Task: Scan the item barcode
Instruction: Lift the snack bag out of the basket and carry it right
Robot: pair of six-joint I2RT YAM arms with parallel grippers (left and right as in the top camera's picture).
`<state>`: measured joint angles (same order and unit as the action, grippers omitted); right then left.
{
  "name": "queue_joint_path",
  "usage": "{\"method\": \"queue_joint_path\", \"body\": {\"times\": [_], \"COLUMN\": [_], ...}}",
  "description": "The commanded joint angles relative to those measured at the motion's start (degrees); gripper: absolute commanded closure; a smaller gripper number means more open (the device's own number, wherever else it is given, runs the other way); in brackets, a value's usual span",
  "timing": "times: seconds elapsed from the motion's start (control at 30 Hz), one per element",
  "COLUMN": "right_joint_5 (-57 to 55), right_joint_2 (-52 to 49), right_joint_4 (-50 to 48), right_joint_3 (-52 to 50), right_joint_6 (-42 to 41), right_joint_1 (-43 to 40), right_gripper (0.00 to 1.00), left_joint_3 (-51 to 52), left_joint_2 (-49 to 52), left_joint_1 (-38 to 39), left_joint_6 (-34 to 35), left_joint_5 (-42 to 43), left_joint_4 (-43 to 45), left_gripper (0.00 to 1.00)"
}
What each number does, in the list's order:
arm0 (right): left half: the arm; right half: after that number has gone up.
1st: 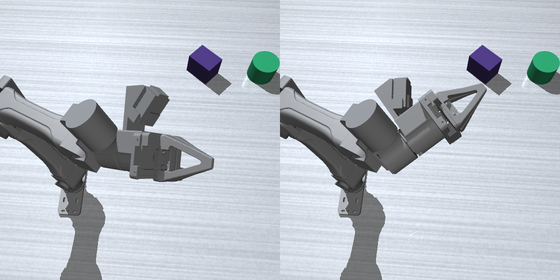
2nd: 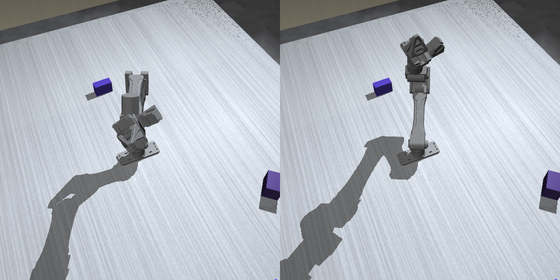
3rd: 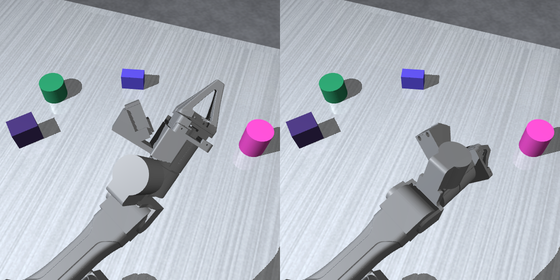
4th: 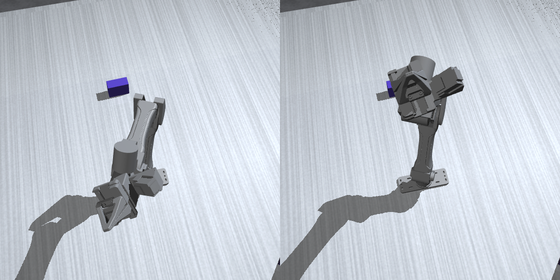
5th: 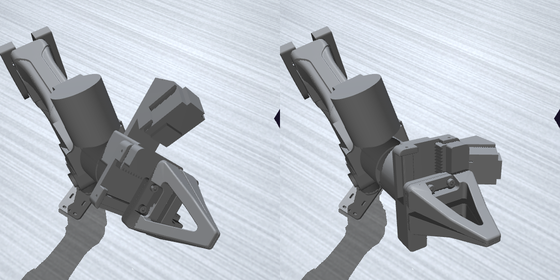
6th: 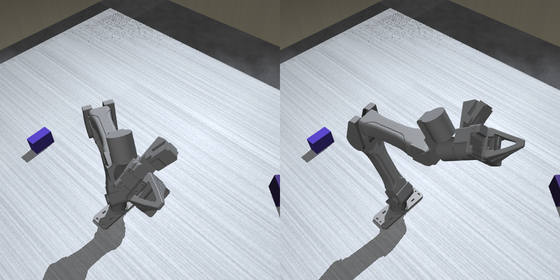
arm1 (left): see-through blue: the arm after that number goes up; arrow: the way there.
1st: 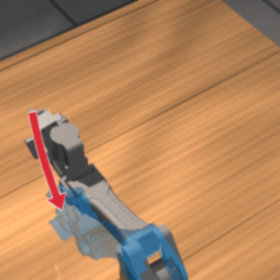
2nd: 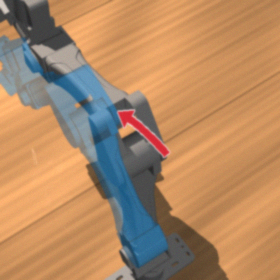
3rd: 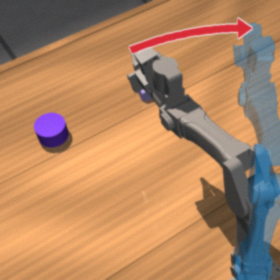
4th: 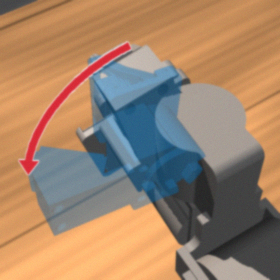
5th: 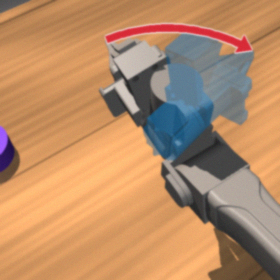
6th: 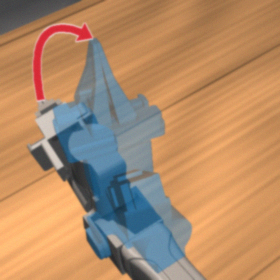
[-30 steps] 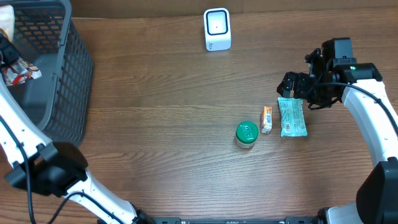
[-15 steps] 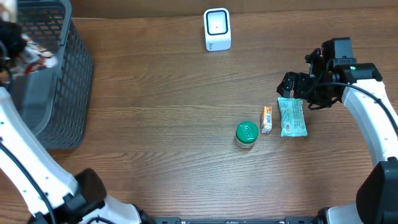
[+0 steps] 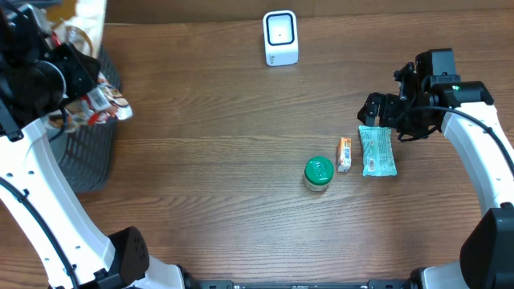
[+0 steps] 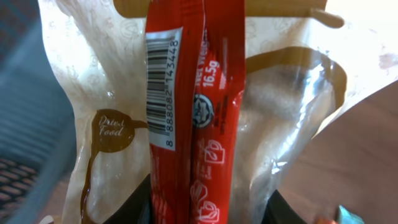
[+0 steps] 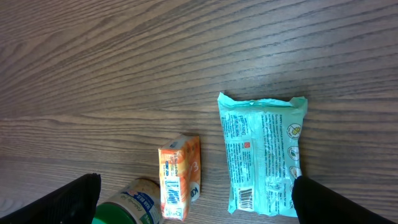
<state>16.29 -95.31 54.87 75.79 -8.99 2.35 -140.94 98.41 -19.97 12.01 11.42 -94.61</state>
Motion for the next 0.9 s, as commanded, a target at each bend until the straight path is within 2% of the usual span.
{"method": "queue_joint_path", "body": {"times": [0.0,0.27,0.4,0.63,0.87], "right_joint_5": [0.3,0.3,0.3,0.3,0.3], "right_joint_2": [1.0,1.0,1.0,1.0,1.0], "right_joint_4": [-0.3,-0.3,-0.3,-0.3,-0.3], "right_joint_3": [0.5,0.5,0.5,0.5,0.5], "right_joint_6": [-0.1,-0.1,-0.1,-0.1,-0.1], "right_joint_1": [0.3,0.3,0.3,0.3,0.3], "right_gripper": [0.00,0.00,0.00,0.00,0.00], "left_joint_3": [-1.0,1.8,7.0,17.4,31.6], "left_joint_2": [-0.7,-0.7,-0.7,-0.7,-0.7], "left_joint_1": [2.2,12.8,19.9,27.8,34.4], "left_joint_6": [-1.3,-1.3,1.0,4.9,9.7], "left_joint_5": [5.0,4.5,0.7,-3.5,-5.0], "left_joint_4": [-2.2,-2.2,-2.2,-0.7,7.0], "left_gripper": [0.96,0.96,0.96,0.96,0.96]}}
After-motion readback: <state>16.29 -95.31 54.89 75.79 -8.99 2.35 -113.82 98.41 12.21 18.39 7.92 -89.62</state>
